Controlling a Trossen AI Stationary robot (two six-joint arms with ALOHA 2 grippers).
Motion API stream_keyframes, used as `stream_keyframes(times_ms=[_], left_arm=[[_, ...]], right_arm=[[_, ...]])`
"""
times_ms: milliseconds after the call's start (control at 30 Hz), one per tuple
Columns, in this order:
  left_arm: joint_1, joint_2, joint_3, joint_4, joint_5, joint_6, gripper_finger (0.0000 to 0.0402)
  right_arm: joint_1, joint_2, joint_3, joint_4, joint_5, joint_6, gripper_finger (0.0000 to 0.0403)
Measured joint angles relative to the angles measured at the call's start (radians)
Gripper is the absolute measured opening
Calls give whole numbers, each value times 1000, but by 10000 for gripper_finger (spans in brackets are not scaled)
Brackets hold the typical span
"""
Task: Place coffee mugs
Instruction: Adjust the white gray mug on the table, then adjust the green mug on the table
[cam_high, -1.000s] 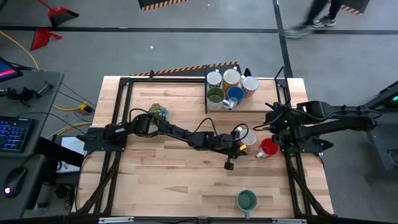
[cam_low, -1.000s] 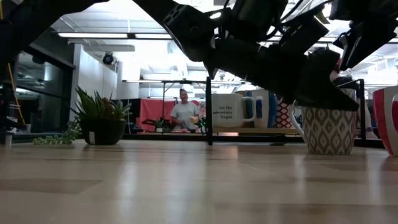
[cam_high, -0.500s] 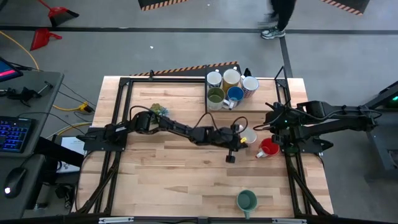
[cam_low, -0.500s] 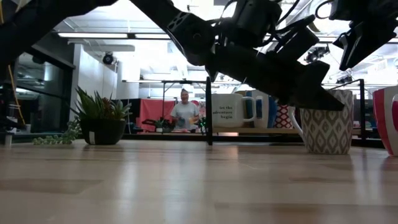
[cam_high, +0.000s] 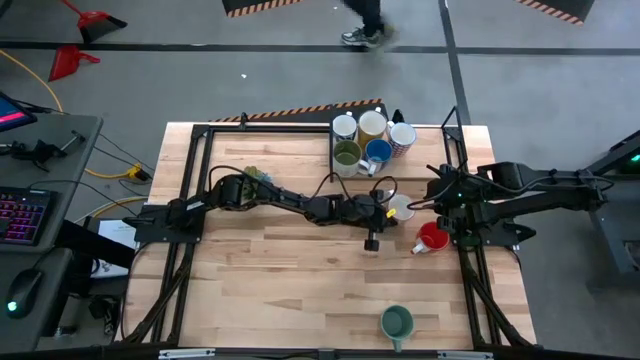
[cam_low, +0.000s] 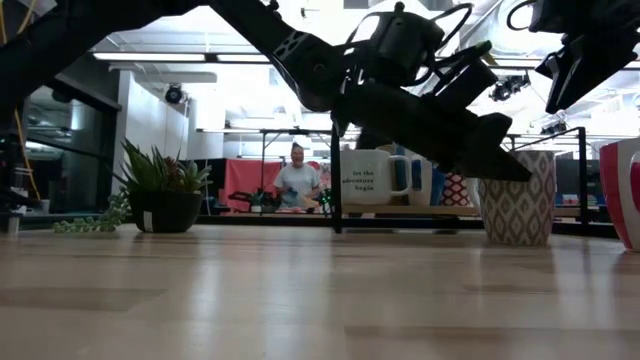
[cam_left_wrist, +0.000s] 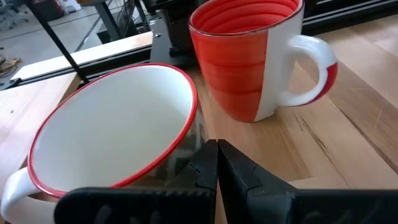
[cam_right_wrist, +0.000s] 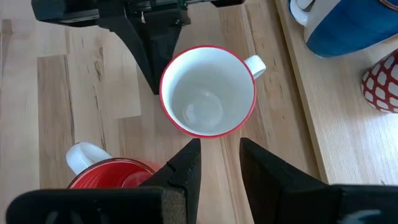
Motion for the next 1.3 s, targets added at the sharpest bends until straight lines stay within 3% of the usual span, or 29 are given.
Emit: stream_keyframes(times_ms=[233,367,667,800,1000,1300], left_arm=[[-29,-8,-1,-14,9,0,0],[-53,-74,-2,-82,61,-1,0],[-135,-308,0,-700,54,140,0],[-179,-359,-1,-873,62,101,0],[-285,-343,-1,-769,128,-13,0],[-389,-230,-2,-454,63,-156,0]], right_arm=[[0,0,0,0,0,0,89],[0,0,0,0,0,0,89],[0,0,0,40,-2,2,89],[0,0,0,54,-10,-16,89],[0,0,0,59,7,-24,89],[0,0,0,107,37,-41,89]])
